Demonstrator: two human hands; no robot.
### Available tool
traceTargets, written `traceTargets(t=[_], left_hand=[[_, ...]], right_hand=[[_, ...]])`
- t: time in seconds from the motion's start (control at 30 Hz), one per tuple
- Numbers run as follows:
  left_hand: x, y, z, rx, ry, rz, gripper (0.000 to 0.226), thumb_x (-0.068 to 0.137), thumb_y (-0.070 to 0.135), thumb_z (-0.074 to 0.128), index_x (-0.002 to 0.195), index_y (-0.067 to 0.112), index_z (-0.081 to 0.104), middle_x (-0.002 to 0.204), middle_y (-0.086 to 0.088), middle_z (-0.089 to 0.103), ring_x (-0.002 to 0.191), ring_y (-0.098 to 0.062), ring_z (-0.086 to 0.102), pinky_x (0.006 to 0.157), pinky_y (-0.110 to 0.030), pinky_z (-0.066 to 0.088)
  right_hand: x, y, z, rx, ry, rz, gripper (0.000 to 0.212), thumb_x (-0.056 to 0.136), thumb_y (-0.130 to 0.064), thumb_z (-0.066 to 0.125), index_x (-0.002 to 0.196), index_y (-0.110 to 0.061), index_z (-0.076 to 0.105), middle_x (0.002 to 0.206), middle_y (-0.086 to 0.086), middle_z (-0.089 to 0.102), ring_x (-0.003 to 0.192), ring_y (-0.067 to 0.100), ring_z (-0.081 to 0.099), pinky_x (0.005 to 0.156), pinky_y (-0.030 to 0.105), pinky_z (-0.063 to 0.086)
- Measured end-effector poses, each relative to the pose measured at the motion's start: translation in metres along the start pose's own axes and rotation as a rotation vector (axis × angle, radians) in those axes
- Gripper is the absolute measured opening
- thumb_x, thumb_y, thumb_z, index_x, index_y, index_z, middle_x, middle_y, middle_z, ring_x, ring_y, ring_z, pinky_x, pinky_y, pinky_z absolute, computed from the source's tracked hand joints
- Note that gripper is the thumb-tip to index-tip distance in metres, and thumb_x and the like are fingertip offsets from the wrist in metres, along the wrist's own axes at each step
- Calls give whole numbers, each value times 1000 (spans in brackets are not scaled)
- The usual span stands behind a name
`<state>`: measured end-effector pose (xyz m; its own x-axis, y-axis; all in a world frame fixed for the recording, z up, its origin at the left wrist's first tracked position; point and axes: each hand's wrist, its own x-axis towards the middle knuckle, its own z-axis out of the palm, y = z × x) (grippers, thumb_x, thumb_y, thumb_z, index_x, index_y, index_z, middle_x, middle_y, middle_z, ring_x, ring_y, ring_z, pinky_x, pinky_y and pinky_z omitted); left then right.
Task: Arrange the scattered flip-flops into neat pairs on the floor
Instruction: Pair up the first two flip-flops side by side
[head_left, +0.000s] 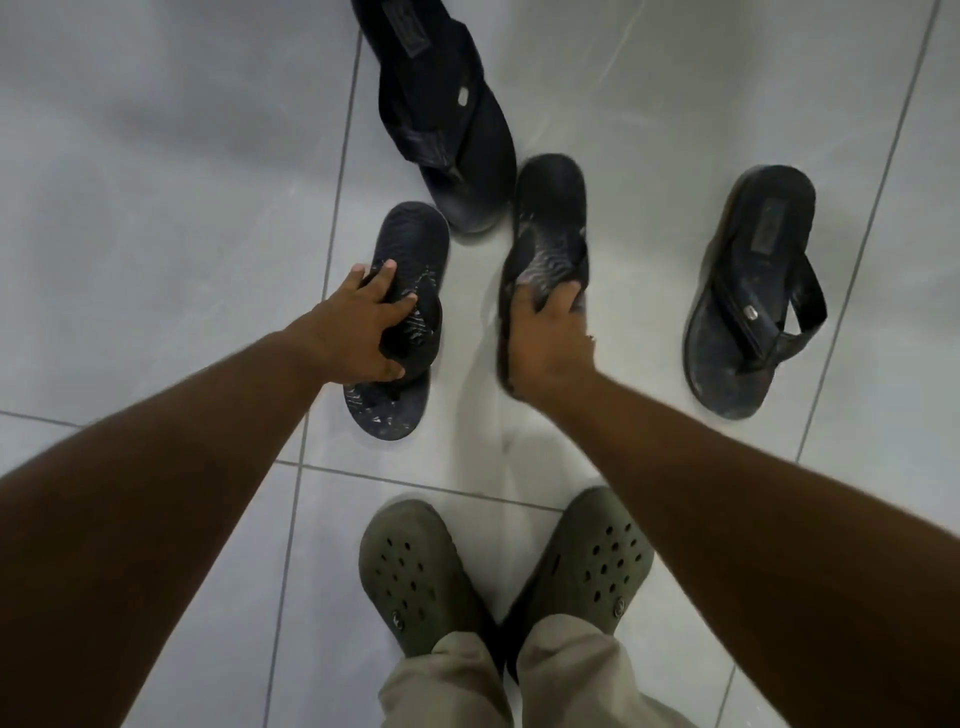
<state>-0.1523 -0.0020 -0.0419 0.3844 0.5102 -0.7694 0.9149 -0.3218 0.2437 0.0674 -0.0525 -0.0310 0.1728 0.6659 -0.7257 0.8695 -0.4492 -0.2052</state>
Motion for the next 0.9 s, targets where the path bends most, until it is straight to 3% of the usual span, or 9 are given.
traceTargets(t=[0.07,0.1,0.2,0.27,0.33,0.4,0.5,0.63,0.9], left_hand=[[-1,-2,0,-13,12,2,98,74,50,71,153,29,17,164,-6,-10,149,-38,-7,115,-56,23],[-1,-3,0,-18,19,4,99,74,49,72,153,30,15,164,-6,-9,149,-38,-7,115,-55,22],[-1,-8,0,-12,38,15,101,73,47,74,153,31,14,164,-7,-7,149,-38,-6,116,-56,21],[-1,-11,0,-12,47,14,101,73,47,74,153,30,15,164,-8,-7,149,-38,-6,116,-57,22],[1,-14,0,-18,57,25,101,72,48,74,153,30,15,164,-8,-7,149,-37,-5,115,-56,22],[2,-17,0,-20,67,35,101,72,49,74,153,29,16,164,-8,-6,149,-37,-5,115,-56,23],[1,-18,-3,-47,71,27,104,72,48,74,153,28,13,164,-9,-5,149,-38,-4,115,-56,23],[-2,-14,0,-103,74,18,106,73,46,75,154,29,8,164,-10,-4,149,-41,-4,116,-58,21],[-11,-13,4,-46,24,23,105,75,44,73,154,30,5,164,-8,-5,149,-39,-7,117,-56,23]], right_hand=[[-21,-12,18,-136,-80,-79,78,97,-30,52,155,-22,2,156,32,5,135,52,28,108,60,31],[-28,-15,26,-199,-62,-135,88,91,-29,62,155,-24,3,153,33,12,131,52,33,104,60,35],[-30,-13,27,-269,173,-245,84,83,-40,68,152,-24,23,139,24,37,118,42,43,95,57,40],[-17,-3,19,-246,224,-203,86,81,-51,66,152,-28,22,150,24,26,129,47,33,100,61,36],[-4,8,13,-217,99,-203,88,83,-54,63,154,-32,15,162,21,-6,144,52,7,110,66,23],[4,16,16,-187,-54,-276,82,87,-46,63,154,-33,17,160,19,-24,148,48,-3,116,64,19],[1,19,24,-174,-104,-407,76,89,-33,64,153,-30,25,159,21,-27,149,45,-5,118,57,23],[-6,22,34,-213,-139,-529,72,88,-26,65,152,-27,32,160,20,-25,150,44,-6,118,57,23],[-7,21,33,-235,-153,-527,74,90,-24,64,154,-23,27,162,19,-21,150,43,-6,119,56,23]])
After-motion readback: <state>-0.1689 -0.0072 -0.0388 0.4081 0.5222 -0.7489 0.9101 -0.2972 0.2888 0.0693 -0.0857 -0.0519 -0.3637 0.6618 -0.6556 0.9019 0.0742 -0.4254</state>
